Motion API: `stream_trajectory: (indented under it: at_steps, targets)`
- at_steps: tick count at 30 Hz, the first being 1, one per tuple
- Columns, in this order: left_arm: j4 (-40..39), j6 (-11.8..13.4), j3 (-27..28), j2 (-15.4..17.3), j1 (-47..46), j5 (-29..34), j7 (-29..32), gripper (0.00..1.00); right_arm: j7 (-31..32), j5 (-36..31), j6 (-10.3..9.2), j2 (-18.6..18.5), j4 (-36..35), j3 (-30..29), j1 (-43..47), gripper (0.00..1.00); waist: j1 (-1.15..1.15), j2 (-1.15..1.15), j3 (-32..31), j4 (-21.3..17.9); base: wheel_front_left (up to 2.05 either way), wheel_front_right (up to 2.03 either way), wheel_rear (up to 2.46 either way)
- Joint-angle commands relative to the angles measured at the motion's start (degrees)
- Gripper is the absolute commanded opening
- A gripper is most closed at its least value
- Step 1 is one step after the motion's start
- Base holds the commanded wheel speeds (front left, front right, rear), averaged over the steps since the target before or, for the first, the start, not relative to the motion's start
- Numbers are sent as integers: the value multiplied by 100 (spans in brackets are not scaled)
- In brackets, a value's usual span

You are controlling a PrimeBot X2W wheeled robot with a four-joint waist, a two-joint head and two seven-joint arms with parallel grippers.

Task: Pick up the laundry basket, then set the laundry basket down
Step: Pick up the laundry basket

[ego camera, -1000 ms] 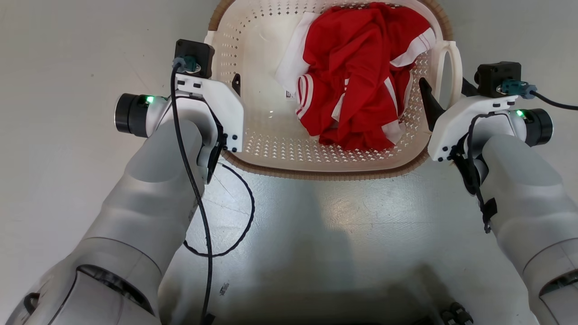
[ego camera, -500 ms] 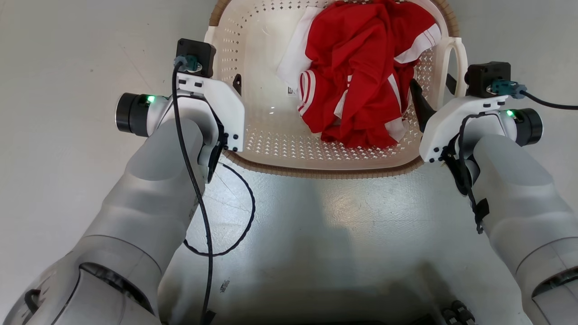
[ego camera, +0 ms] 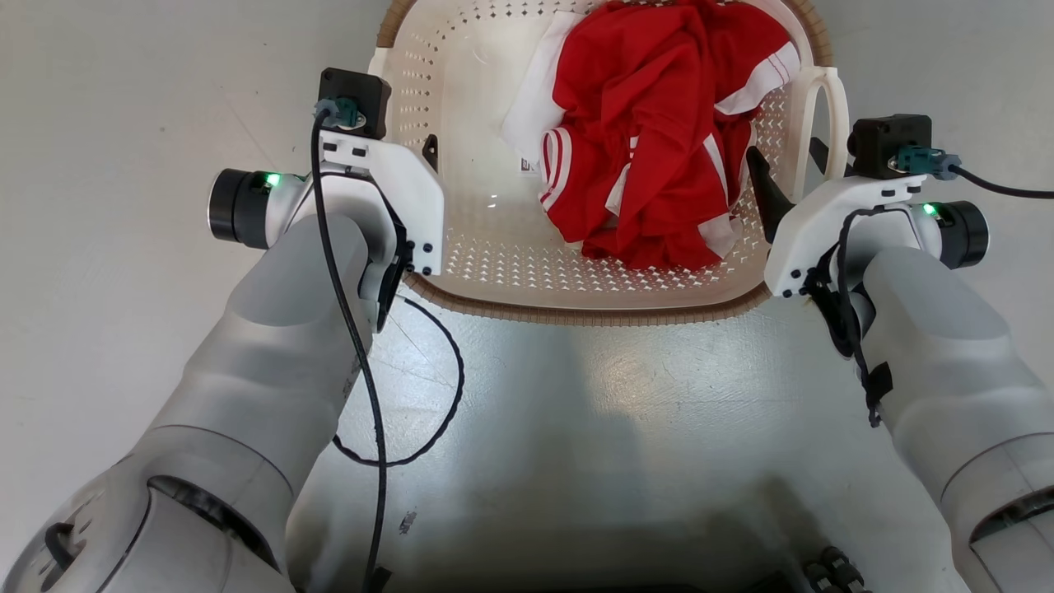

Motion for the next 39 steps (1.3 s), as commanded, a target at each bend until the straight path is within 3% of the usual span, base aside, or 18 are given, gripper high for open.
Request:
stream_trajectory:
  at_steps: [1, 4, 6, 7, 8, 9, 25, 39]
  targets:
    - [1, 57, 22, 116, -50, -54, -31, 100, 7, 51, 35, 61, 15, 90, 201, 100, 0, 0, -5, 0, 0, 0, 0]
    - [18, 59, -5, 116, -63, -77, -39, 100, 7, 62, 35, 53, 17, 87, 201, 100, 0, 0, -7, 1, 0, 0, 0]
    - [39, 57, -35, 116, -75, -95, -42, 91, 15, 71, 35, 48, 20, 89, 205, 100, 0, 0, -8, 6, 0, 0, 0]
    - [56, 62, -51, 116, -80, -101, -35, 52, 18, 72, 35, 45, 21, 92, 205, 49, 0, 0, -8, 7, 0, 0, 0]
    - [78, 66, -96, 116, -90, -77, -25, 29, 26, 73, 35, 40, 22, 93, 204, 11, 0, 0, -4, 7, 0, 0, 0]
    - [95, 63, -131, 116, -98, -61, -24, 1, 43, 71, 35, 39, 23, 102, 205, 0, 0, 0, 2, 7, 0, 0, 0]
    - [33, 119, -328, 116, 93, -366, 66, 0, 127, 191, 35, 56, 29, 163, 260, 0, 0, 0, -155, 57, 0, 0, 0]
    - [-92, 132, -671, 116, 772, -732, 248, 0, 609, -8, 35, 180, 31, 336, 710, 0, 0, 0, -1127, 120, 0, 0, 0]
